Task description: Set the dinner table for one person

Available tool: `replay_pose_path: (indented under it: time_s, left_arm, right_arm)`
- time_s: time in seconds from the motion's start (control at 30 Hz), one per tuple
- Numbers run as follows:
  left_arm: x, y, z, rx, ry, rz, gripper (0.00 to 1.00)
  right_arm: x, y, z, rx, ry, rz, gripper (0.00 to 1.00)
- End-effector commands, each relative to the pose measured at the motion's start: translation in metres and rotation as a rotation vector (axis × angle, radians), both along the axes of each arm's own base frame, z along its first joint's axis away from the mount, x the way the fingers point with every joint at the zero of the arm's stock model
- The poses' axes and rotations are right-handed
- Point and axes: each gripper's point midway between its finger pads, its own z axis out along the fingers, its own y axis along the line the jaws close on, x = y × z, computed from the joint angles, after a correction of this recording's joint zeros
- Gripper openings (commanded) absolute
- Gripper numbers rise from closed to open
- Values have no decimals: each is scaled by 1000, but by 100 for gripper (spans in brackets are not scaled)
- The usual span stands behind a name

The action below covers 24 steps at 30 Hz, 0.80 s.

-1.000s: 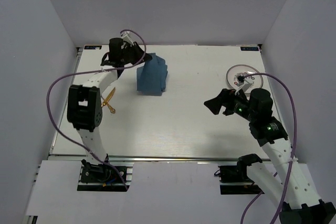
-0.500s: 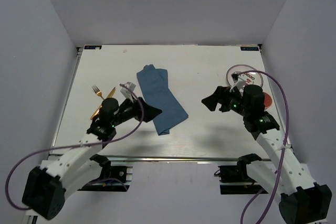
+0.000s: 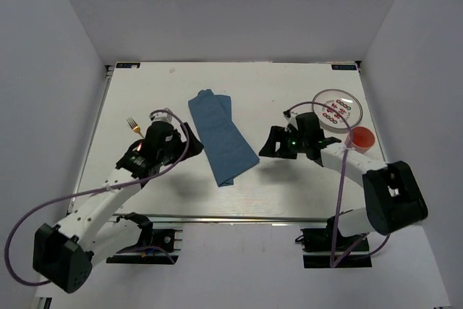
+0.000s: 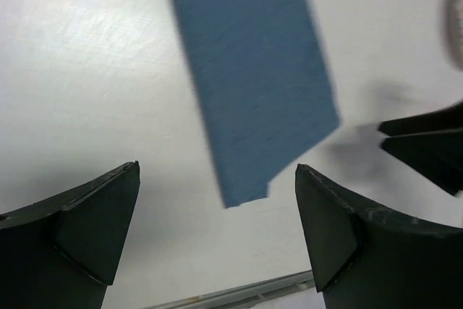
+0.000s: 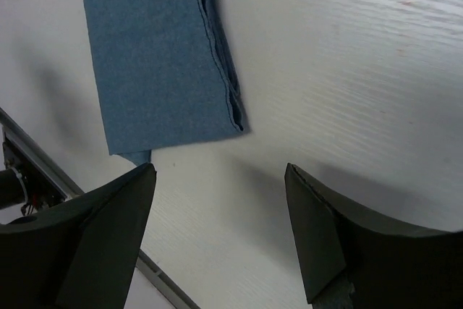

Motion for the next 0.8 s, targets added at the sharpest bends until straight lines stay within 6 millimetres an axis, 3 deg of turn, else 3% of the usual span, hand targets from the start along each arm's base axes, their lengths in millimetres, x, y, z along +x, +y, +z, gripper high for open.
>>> replay_pose_path:
  time_s: [0.0,0.1,0.13,0.17,0.2,0.23,0.3,0.33,0.4,0.47,0.5,0.53,0.6,0.63,0.7,0.73,0.77]
  left_arm:
    - [-12,24,-47,125,204,125,98]
    - [-9,19,-64,118,247,134,98]
    - [-8,18,-79,141,294,131,98]
    - [-6,15,-84,143,309,127,98]
    - [-2,10,-94,149,341,120,98]
    - [1,6,-97,143,347,110,98]
    - [8,-3,-103,130,352,94,98]
    - [10,-5,-115,144,378,85,98]
    - [20,-18,-117,128,367,50,98]
    - [24,-30,-138,141,411,7,98]
    - [32,-48,-134,108,397,-51,98]
    - [34,-54,-152,118,439,-75,97]
    - [40,-80,-158,102,437,-148,96]
    - [47,-97,-162,82,450,-186,95]
    - [53,-125,-161,51,430,-247,95]
    - [59,-145,-150,10,409,-291,95]
    - [60,-158,-155,-6,410,-321,95]
  right_arm:
    - [19,31,19,72,-74,70,77]
    - [24,44,1,47,-34,93,76]
    - [24,48,-5,39,-19,105,76]
    - [24,49,-21,18,26,103,74]
    - [30,54,-19,22,19,107,71]
    - [26,60,-30,16,53,128,61]
    - [29,68,-32,17,65,136,45]
    - [32,66,-37,1,73,118,22]
    - [37,58,-39,-26,83,77,0]
    - [46,45,-27,-69,42,10,0]
    - [50,41,-21,-82,13,-16,0]
    - [53,31,-10,-112,-16,-58,0]
    - [54,15,-2,-152,-20,-104,0]
    - [61,4,12,-183,-66,-152,0]
    - [62,-21,17,-246,-64,-221,0]
    - [68,-39,27,-286,-102,-285,0]
    - [70,-49,31,-304,-113,-312,0]
